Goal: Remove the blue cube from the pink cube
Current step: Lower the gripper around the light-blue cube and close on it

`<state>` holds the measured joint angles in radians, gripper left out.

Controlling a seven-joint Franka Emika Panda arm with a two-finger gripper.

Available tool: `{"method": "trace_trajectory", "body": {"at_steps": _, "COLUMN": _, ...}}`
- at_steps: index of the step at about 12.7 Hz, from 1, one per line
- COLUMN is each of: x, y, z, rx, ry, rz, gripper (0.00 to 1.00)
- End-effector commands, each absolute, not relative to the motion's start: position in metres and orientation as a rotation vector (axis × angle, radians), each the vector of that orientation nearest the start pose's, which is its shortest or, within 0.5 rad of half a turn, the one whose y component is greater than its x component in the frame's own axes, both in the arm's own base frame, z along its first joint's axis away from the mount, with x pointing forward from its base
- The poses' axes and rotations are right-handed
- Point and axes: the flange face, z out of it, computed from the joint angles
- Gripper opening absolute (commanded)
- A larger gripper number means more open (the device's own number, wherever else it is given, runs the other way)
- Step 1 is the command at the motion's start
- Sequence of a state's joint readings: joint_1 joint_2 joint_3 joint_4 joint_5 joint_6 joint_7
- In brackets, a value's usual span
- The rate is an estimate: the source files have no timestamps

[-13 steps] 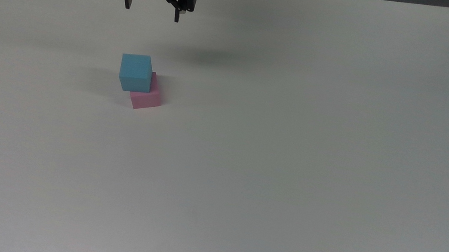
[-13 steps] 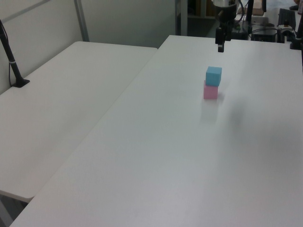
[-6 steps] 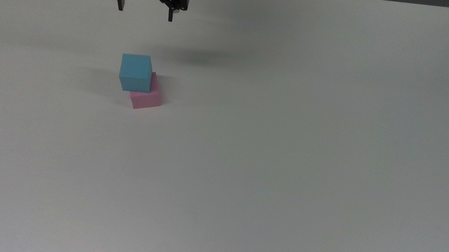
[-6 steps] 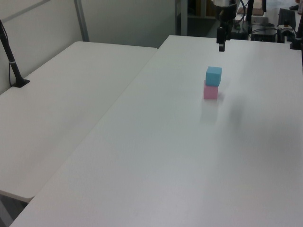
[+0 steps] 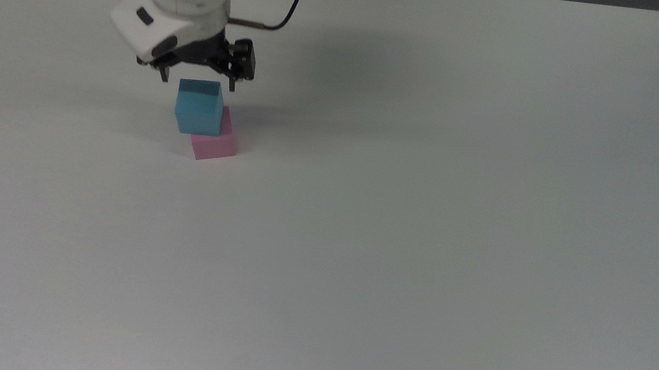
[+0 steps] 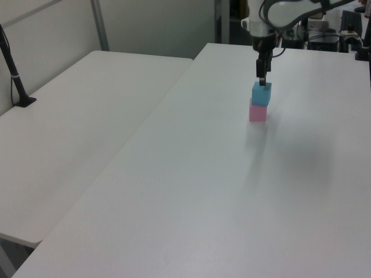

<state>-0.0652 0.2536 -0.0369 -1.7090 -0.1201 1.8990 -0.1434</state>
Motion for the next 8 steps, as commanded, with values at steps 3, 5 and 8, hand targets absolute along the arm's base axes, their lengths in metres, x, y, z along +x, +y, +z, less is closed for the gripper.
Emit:
{"method": "trace_trajectory", "body": {"at_steps": 3, "x": 0.633, "y": -0.068, "z": 0.394, "rx": -3.261, "ry": -0.197, "rz": 0.138, "gripper": 0.95}}
{"method": "trace_trajectory", "body": {"at_steps": 5, "x": 0.633, "y": -0.067, "z": 0.394, "rx": -3.261, "ry": -0.199, "rz": 0.138, "gripper": 0.67}}
{"method": "trace_trajectory", "body": {"at_steps": 8, "x": 0.631, "y": -0.071, "z": 0.411, "rx": -3.254, "ry": -0.191, "rz": 0.12, "gripper": 0.15}}
